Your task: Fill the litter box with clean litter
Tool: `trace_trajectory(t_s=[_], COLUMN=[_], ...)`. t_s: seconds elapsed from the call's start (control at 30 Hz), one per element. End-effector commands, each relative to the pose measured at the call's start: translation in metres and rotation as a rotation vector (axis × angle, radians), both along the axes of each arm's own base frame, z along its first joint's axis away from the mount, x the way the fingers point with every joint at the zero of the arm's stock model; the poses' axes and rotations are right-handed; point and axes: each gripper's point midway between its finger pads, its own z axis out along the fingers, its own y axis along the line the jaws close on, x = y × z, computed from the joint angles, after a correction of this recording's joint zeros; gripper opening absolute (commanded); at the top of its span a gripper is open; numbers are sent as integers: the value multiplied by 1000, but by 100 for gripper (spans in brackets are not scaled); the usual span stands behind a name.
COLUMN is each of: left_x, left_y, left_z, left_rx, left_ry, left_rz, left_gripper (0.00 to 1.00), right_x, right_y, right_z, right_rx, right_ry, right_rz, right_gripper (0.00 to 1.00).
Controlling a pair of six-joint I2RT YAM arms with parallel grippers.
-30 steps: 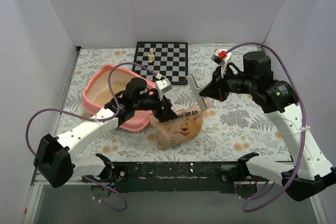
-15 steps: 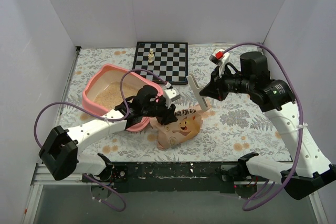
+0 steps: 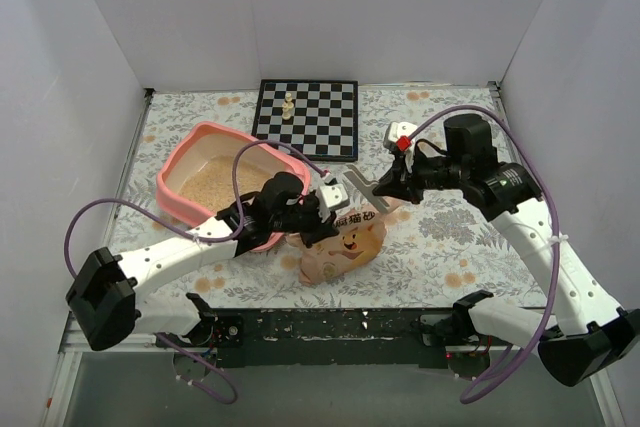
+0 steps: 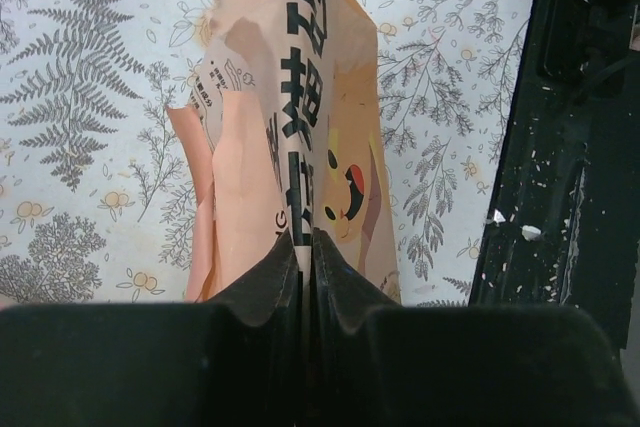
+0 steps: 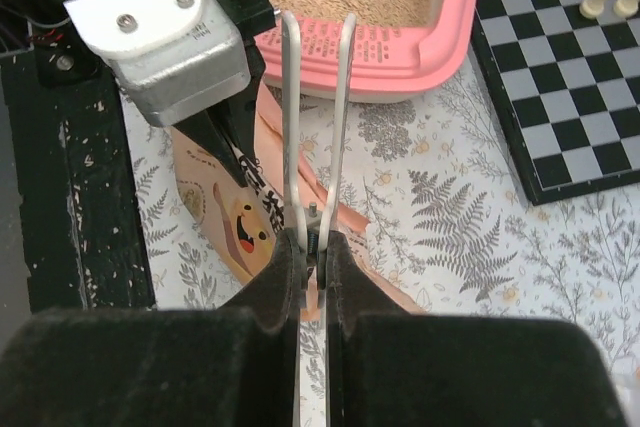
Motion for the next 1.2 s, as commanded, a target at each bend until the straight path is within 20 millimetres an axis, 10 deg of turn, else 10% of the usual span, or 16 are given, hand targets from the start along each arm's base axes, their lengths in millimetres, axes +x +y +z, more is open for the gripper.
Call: trace_trajectory(t_s=[0.0, 0.53, 1.17], left_x=[-19, -71, -63], left_y=[0, 1, 2], left_z=[31, 47, 21], left_rx=[-71, -117, -92], left_ry=[-136, -262, -206], left_rz=[-144, -426, -342], left_gripper=[4, 1, 2], right_x=[-6, -53, -77], right_y=[10, 11, 31], right_z=[15, 25, 8], right_rx=[26, 98, 303], right_ry=[-143, -85, 58], right_rz=[180, 351, 419], right_gripper=[1, 1, 1])
